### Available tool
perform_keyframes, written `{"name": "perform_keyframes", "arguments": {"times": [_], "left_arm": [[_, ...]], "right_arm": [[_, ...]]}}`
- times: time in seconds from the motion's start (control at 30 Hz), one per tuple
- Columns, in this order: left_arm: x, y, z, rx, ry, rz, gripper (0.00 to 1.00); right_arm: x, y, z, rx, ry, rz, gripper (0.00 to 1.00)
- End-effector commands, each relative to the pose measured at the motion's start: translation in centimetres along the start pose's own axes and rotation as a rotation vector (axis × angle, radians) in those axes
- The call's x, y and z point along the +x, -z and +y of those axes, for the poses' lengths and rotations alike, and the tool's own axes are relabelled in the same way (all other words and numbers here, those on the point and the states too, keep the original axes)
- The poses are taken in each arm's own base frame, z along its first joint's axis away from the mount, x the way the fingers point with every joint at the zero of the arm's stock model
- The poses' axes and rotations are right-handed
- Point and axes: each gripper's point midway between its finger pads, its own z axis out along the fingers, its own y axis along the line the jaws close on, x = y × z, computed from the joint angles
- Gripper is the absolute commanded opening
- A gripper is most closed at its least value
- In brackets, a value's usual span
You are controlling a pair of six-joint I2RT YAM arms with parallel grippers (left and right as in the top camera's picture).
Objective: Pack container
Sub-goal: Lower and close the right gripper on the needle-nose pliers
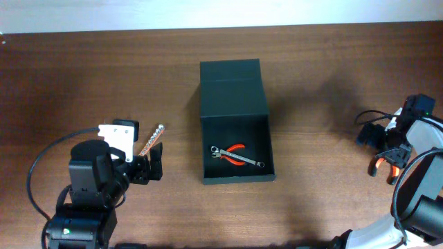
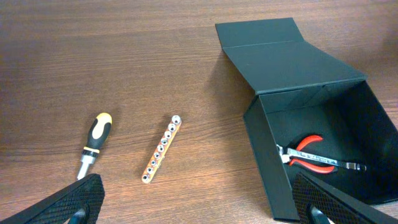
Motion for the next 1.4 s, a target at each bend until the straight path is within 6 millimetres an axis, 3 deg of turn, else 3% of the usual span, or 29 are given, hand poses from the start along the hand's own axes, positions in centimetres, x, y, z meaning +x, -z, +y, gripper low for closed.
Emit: {"name": "perform_keyframes", "arguments": {"times": [0.0, 0.37, 0.47, 0.5, 0.6, 0.77, 0.9, 0.93, 1.2, 1.37], "left_arm": [[-0.6, 0.4, -0.2, 0.014, -0.014, -0.019, 0.99], [-0.6, 0.4, -0.2, 0.014, -0.014, -0.019, 0.99], [-0.6, 0.4, -0.2, 0.014, -0.014, -0.019, 0.99], [-0.6, 0.4, -0.2, 0.014, -0.014, -0.019, 0.99], [-0.6, 0.4, -0.2, 0.014, -0.014, -0.019, 0.99], [-0.6, 0.4, -0.2, 0.014, -0.014, -0.019, 0.99], [-0.6, 0.4, -0.2, 0.014, -0.014, -0.019, 0.99], [-0.6, 0.4, -0.2, 0.014, -0.014, -0.019, 0.99], [-0.6, 0.4, -0.2, 0.013, -0.014, -0.019, 0.99], [-0.6, 0.4, -0.2, 0.013, -0.014, -0.019, 0.99]], "right_arm": [[0.8, -1.1, 0.0, 0.004, 0.002, 0.021, 0.98], [2.0, -2.8, -0.4, 0.015, -0.005, 0.018, 0.93], [2.0, -2.8, -0.4, 0.015, -0.005, 0.018, 0.81], [2.0, -2.8, -0.4, 0.015, -0.005, 0.018, 0.71], [2.0, -2.8, -0.4, 0.014, -0.005, 0.018, 0.54], [2.0, -2.8, -0.4, 0.014, -0.005, 0.019, 0.41], [2.0, -2.8, -0.3, 0.01, -0.005, 0.02, 0.28], [2.0, -2.8, -0.3, 0.01, -0.005, 0.02, 0.2], [2.0, -2.8, 0.1, -0.009, -0.004, 0.022, 0.05], [1.9, -2.5, 0.6, -0.039, -0.004, 0.027, 0.04]]}}
